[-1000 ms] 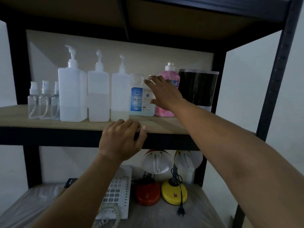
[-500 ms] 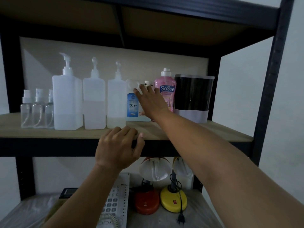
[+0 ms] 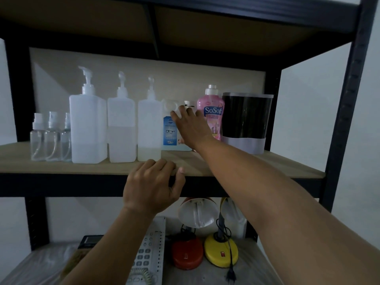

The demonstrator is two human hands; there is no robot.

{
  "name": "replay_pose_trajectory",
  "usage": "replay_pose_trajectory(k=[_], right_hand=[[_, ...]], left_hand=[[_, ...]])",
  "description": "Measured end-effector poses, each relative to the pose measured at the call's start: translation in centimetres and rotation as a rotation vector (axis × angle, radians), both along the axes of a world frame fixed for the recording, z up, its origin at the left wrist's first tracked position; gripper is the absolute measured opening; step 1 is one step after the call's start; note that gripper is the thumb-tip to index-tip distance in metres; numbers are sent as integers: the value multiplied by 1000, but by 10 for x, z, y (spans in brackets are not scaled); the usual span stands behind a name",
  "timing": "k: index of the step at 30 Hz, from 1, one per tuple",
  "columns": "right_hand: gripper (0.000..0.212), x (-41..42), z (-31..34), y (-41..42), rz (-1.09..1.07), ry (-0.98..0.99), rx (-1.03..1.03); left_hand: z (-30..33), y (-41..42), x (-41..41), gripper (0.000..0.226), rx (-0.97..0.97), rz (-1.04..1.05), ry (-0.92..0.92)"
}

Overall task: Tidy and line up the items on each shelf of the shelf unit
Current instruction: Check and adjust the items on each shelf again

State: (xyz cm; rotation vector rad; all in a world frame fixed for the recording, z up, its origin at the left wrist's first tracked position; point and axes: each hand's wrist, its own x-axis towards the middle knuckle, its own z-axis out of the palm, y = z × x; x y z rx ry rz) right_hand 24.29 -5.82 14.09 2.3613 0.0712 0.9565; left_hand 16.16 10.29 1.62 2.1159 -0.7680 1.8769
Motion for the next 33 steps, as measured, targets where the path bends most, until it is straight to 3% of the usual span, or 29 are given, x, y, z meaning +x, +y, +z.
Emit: replay_pose_trajectory(k=[11, 18, 24, 33], right_hand=[[105, -26, 2, -31, 76, -29, 119], [130, -47, -5, -71, -74, -52, 177], [138, -37, -9, -75, -123, -8, 139], [126, -28, -12, -79, -183, -23, -4]], left_hand=[[0, 0, -1, 42, 2, -10, 24], [0, -1, -1, 43, -6, -11, 22], [0, -1, -2, 43, -11, -11, 26], [0, -1, -2, 43, -5, -15, 19]])
